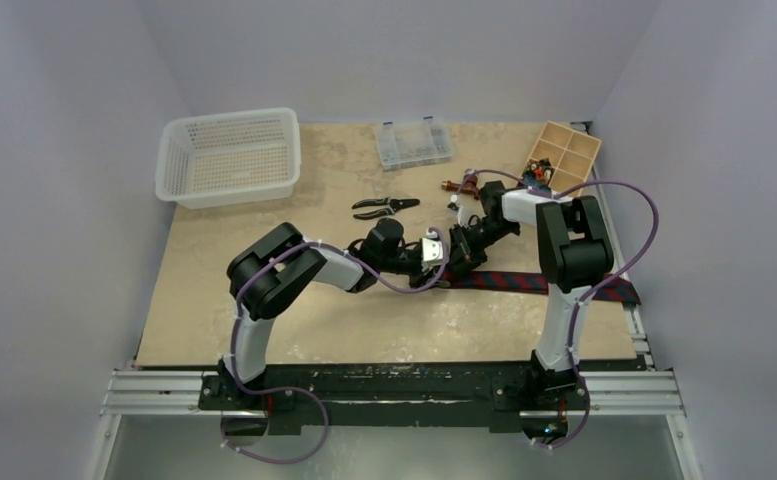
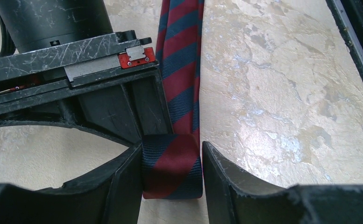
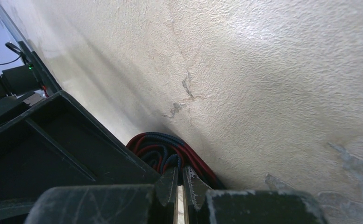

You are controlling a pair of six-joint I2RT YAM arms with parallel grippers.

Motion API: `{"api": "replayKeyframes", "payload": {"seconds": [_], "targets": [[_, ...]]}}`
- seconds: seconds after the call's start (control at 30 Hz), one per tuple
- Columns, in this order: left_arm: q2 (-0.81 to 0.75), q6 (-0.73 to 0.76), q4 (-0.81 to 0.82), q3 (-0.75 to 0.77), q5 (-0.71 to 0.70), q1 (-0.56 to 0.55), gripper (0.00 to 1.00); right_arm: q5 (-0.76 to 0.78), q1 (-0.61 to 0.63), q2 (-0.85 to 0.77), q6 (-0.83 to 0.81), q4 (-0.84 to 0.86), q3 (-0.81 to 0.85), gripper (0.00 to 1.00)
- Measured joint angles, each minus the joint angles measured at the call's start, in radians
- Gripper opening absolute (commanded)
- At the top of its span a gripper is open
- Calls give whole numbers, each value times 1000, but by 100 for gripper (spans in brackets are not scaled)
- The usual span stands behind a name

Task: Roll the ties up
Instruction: Roll the tie at the center of the board.

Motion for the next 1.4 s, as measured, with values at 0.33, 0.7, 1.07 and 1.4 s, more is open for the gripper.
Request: {"api": "replayKeyframes", "payload": {"seconds": [0.33, 0.7, 1.07, 1.4], "targets": [[-10, -66, 77, -116, -84, 41, 46, 12, 53, 18, -42, -10, 49, 0], [-60, -101, 104, -185, -165, 95, 62, 30, 121, 76, -126, -46, 176, 0], [-77, -72, 124, -228, -47, 112, 57, 32, 117, -35, -53, 79, -5, 0], [-83, -18, 24, -182, 48, 113, 49, 19, 115, -33, -25, 93, -14, 0]]}}
